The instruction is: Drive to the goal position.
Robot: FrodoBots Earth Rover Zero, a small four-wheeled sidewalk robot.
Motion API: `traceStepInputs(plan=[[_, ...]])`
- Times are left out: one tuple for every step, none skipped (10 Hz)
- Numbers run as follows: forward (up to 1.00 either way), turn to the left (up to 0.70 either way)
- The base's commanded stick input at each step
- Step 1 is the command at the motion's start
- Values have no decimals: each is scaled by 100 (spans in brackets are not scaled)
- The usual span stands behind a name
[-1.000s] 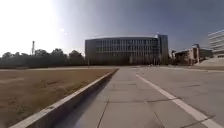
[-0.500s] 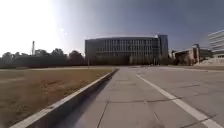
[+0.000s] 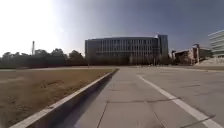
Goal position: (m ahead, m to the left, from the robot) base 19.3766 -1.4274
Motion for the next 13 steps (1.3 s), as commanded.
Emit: traceStepInputs(plan=[[5,0],[5,0],[5,0],[5,0],[5,0],[5,0],[5,0],[4,0],[5,0],[5,0],[4,0],[5,0],[4,0]])
